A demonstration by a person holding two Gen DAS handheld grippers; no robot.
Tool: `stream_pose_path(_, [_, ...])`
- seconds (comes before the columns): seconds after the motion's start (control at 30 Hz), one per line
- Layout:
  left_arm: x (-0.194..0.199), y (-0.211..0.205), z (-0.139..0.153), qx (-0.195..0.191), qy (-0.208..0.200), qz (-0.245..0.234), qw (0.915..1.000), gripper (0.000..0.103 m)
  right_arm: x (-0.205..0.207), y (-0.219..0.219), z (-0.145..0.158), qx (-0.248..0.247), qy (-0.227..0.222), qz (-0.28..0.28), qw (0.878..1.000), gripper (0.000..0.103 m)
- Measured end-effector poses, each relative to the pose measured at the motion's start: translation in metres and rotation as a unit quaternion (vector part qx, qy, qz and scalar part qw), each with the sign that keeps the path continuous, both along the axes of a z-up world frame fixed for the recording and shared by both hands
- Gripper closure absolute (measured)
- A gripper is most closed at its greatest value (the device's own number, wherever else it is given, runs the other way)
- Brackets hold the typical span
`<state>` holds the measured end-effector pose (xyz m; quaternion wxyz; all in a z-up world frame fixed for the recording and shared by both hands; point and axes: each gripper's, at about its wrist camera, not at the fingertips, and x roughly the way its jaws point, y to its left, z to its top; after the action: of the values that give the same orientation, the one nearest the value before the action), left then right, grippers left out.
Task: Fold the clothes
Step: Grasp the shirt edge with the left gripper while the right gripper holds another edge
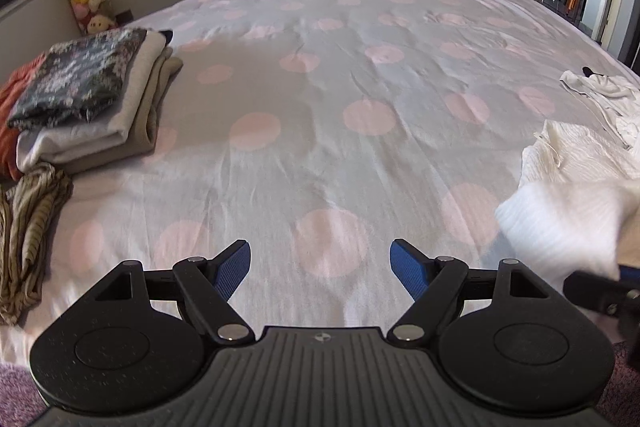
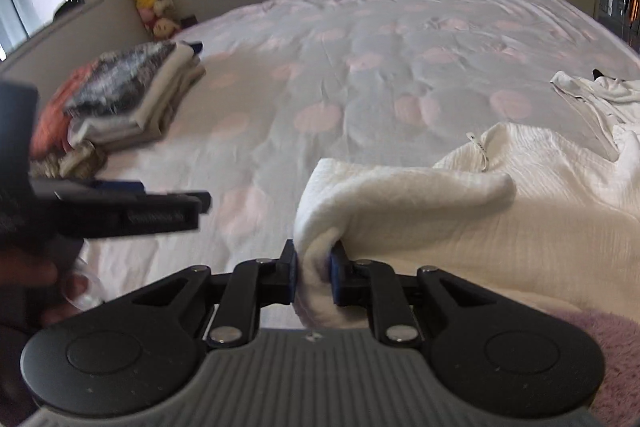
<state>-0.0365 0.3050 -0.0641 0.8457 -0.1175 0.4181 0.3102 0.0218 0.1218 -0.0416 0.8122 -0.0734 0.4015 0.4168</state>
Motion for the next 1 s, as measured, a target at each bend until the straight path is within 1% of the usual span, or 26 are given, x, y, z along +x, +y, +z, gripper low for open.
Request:
stream_pose_path(0.13, [-0.001,0.0,0.001,-0.027,-0.011,-0.004,0.9996,0.027,0.004,-0.007,-0.001,-0.001,0.001,-0.004,1.0,0.078])
stream_pose_path(0.2, [0.002,-0.005,0.004,-0.032,-0.018,-0.013,0.9992,0.027,0.004,-0.013,0.006,0.0,-0.01,-0.007,1.0,0.066])
stream_pose_path(0.3, [0.01,-0.015,0.012,-0.038,-0.031,-0.034,0.9982,0.027,0.007,-0.027,0.02,-0.002,-0.029,-0.012,1.0,0.064])
stream_pose_path(0.33, [0.014,-0.018,0.014,-0.042,-0.037,-0.041,0.9976,0.027,0.01,-0.034,0.024,-0.002,-0.032,-0.017,0.999,0.063])
stream_pose_path(0.4, [0.021,-0.025,0.018,-0.056,-0.054,-0.059,0.9952,0.027,0.02,-0.048,0.03,-0.003,-0.039,-0.035,0.999,0.058])
stream_pose_path(0.5, [0.034,-0.035,0.018,-0.085,-0.074,-0.093,0.9892,0.027,0.041,-0.071,0.034,-0.011,-0.05,-0.073,0.996,0.053])
stream_pose_path(0.57, [0.044,-0.044,0.016,-0.096,-0.075,-0.116,0.9858,0.027,0.058,-0.086,0.035,-0.021,-0.055,-0.102,0.993,0.05])
stream_pose_path(0.63, [0.055,-0.052,0.011,-0.1,-0.069,-0.135,0.9833,0.027,0.076,-0.1,0.031,-0.032,-0.047,-0.126,0.99,0.046])
stream_pose_path(0.73, [0.071,-0.057,-0.001,-0.106,-0.052,-0.139,0.9832,0.027,0.098,-0.114,0.024,-0.044,-0.035,-0.147,0.988,0.037])
stream_pose_path(0.77, [0.074,-0.057,-0.005,-0.111,-0.047,-0.136,0.9833,0.027,0.104,-0.116,0.021,-0.048,-0.032,-0.15,0.987,0.032])
stream_pose_path(0.8, [0.077,-0.054,-0.009,-0.118,-0.044,-0.131,0.9833,0.027,0.11,-0.116,0.018,-0.05,-0.027,-0.151,0.987,0.028])
stream_pose_path(0.87, [0.083,-0.05,-0.017,-0.134,-0.038,-0.12,0.9829,0.03,0.122,-0.115,0.01,-0.056,-0.014,-0.152,0.987,0.026])
stream_pose_path(0.9, [0.085,-0.047,-0.021,-0.145,-0.036,-0.115,0.9821,0.033,0.128,-0.113,0.006,-0.059,-0.005,-0.153,0.987,0.024])
stream_pose_path(0.97, [0.088,-0.041,-0.029,-0.166,-0.033,-0.107,0.9798,0.041,0.138,-0.108,-0.003,-0.061,0.018,-0.149,0.987,0.024])
stream_pose_path(1.0, [0.089,-0.04,-0.032,-0.179,-0.034,-0.106,0.9776,0.05,0.142,-0.105,-0.008,-0.06,0.029,-0.145,0.987,0.024])
